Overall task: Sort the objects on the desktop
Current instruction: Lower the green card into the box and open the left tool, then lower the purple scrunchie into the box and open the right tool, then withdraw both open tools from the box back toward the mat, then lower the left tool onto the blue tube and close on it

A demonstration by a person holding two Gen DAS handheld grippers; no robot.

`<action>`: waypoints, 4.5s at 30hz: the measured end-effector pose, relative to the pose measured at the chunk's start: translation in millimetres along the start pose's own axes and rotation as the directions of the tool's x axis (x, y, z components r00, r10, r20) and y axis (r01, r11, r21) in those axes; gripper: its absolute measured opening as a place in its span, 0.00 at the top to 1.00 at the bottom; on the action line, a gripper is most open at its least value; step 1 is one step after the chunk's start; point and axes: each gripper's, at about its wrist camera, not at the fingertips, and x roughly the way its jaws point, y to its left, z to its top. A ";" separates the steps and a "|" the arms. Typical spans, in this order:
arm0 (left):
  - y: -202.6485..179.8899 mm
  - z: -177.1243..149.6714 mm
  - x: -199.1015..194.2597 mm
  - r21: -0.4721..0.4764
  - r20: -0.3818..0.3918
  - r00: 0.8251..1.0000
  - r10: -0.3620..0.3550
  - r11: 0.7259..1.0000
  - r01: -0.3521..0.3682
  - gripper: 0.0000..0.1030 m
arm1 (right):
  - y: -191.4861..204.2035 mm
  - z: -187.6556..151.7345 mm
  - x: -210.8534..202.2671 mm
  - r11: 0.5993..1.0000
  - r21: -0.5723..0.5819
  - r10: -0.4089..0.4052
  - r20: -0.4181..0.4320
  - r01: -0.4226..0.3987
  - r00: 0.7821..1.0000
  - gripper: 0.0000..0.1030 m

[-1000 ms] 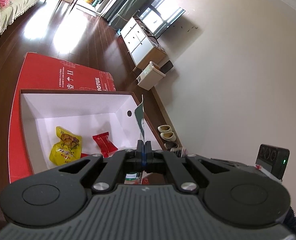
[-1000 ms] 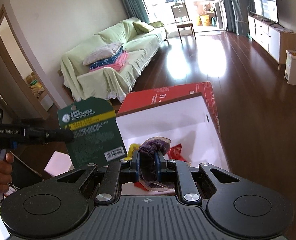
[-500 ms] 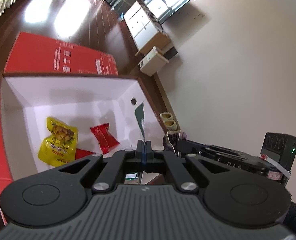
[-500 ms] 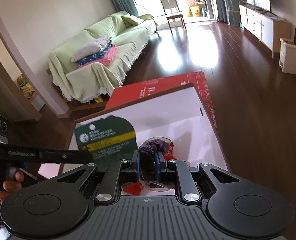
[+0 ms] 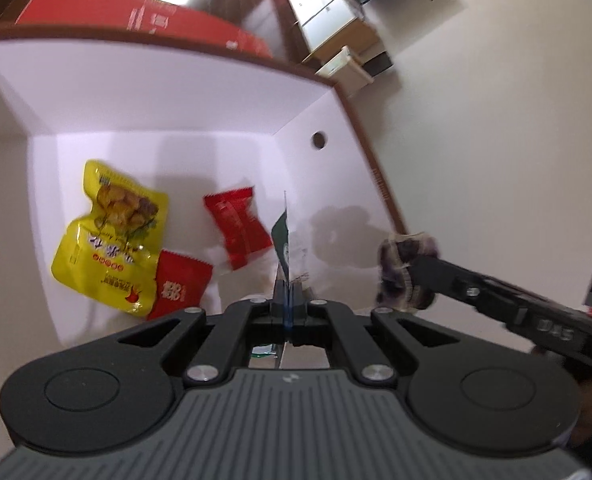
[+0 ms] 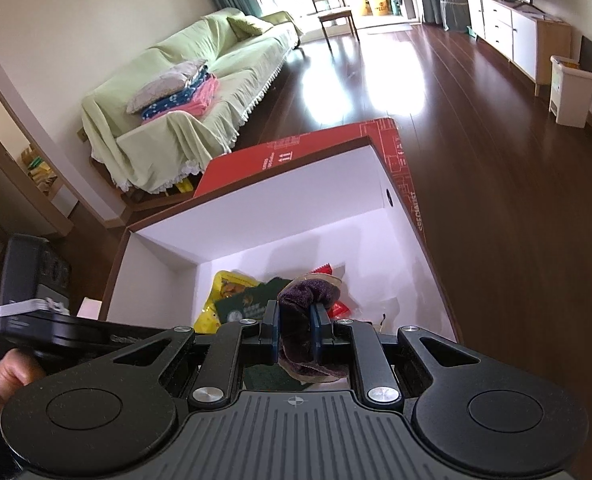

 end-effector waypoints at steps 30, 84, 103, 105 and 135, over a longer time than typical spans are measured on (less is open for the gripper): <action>-3.3 -3.7 -59.8 0.188 0.018 0.912 0.410 0.895 -0.406 0.70 | 26.4 14.0 45.7 0.996 -0.073 0.040 -0.031 -0.042 0.999 0.86; -22.1 15.0 -21.0 0.352 0.034 0.834 0.550 0.775 -0.525 0.55 | 20.2 23.6 77.2 0.987 -0.158 -0.041 -0.026 0.037 0.999 0.22; -75.3 -13.3 -54.3 0.386 0.116 0.837 0.535 0.752 -0.535 0.49 | 29.8 -21.2 -21.8 0.990 -0.129 -0.038 0.078 0.048 0.996 0.22; -82.9 -18.4 -59.3 0.394 0.127 0.838 0.530 0.749 -0.533 0.48 | 29.7 -28.2 -33.5 0.991 -0.125 -0.043 0.092 0.054 0.995 0.22; -88.6 -181.6 -112.4 0.612 0.074 0.920 0.384 0.711 -0.346 0.41 | -0.4 -153.9 -111.6 0.994 0.048 -0.101 -0.011 0.101 0.995 0.22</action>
